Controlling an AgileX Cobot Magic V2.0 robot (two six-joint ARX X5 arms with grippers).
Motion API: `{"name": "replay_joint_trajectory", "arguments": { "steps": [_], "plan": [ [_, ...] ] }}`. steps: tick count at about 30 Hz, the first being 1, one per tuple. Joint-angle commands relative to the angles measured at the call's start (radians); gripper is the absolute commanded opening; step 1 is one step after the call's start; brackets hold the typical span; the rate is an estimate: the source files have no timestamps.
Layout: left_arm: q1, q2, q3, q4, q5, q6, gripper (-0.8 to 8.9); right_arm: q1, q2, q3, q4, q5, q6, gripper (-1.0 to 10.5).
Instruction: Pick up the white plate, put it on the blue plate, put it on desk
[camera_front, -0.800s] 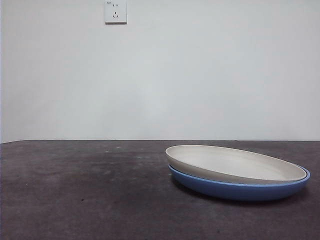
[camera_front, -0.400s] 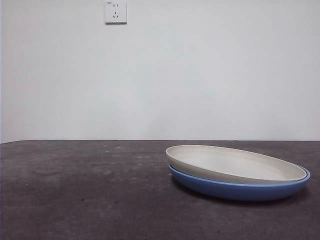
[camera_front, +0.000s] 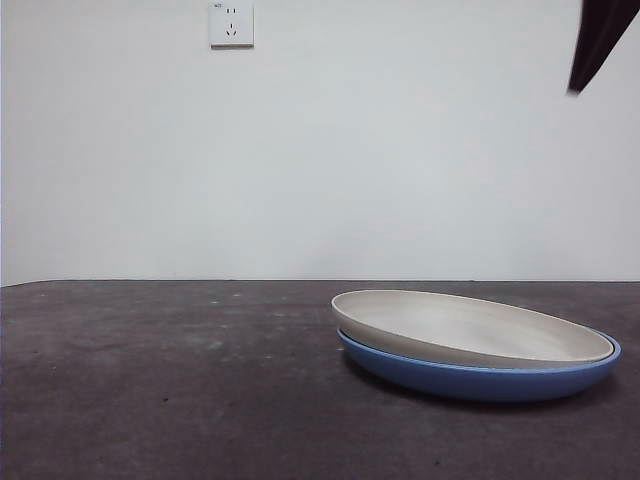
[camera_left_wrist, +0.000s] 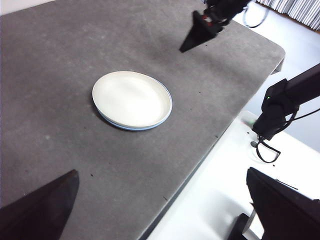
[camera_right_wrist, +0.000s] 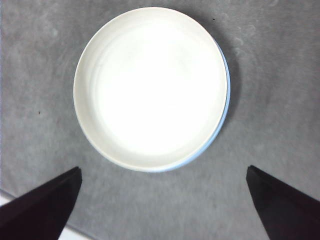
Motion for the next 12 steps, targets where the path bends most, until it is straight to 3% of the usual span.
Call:
{"name": "replay_joint_trajectory", "arguments": {
  "steps": [1, 12],
  "plan": [
    [-0.004, 0.005, 0.009, -0.006, -0.002, -0.025, 5.92, -0.03, 0.098, 0.019, 0.047, -0.039, -0.035, 5.5],
    [-0.004, 0.005, 0.009, -0.004, -0.002, -0.049, 5.92, -0.069, 0.422, 0.019, 0.221, -0.116, -0.069, 5.5]
  ]
}}
